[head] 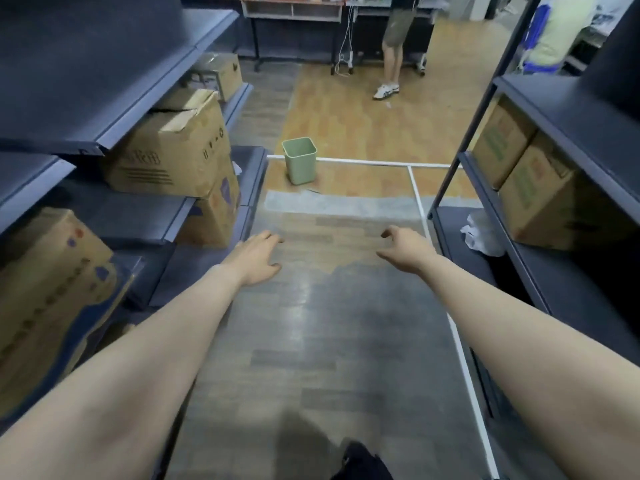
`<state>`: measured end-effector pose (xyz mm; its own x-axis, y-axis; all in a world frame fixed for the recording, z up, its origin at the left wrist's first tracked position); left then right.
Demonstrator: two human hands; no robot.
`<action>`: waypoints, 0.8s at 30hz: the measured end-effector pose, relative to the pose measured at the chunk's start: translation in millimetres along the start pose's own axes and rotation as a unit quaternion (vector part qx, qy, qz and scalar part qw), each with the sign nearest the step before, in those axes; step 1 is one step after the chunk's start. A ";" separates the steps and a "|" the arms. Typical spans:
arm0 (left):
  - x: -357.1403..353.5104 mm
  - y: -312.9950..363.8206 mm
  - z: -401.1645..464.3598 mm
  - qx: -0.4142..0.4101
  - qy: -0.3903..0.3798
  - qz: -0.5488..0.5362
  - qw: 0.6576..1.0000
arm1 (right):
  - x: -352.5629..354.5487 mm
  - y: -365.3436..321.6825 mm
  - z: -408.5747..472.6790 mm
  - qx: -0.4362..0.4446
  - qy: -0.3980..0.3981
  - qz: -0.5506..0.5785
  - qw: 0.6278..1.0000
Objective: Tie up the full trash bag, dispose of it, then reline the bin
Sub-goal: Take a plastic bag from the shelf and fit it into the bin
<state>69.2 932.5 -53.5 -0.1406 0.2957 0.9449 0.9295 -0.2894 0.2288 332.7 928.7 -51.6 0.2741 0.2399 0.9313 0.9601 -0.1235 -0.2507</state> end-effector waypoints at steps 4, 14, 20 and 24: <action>5.4 18.9 70.7 -0.013 0.008 -0.002 1.000 | 18.3 38.0 52.6 -0.009 -0.002 -0.004 1.000; 23.3 39.5 207.0 0.001 -0.003 0.000 1.000 | 65.6 92.1 183.4 -0.008 -0.010 -0.012 1.000; 39.2 16.4 288.8 0.006 -0.007 0.007 1.000 | 80.4 85.7 269.5 -0.002 -0.007 -0.004 1.000; 52.5 1.2 343.3 0.001 -0.015 0.003 1.000 | 90.6 82.1 321.6 -0.012 -0.008 0.001 1.000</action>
<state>180.0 1260.2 -84.0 -0.1244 0.3206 0.9390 0.9310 -0.2895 0.2222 454.1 1249.9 -72.8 0.2776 0.2554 0.9261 0.9580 -0.1462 -0.2468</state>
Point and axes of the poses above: each hand's wrist, its own z-axis towards the middle knuckle, its own x-axis out of the back of the hand, y = z × x, the point moved 5 cm from there along z, towards the middle knuckle, and after that the axes turned 3 degrees about -z, right-handed, at the moved point
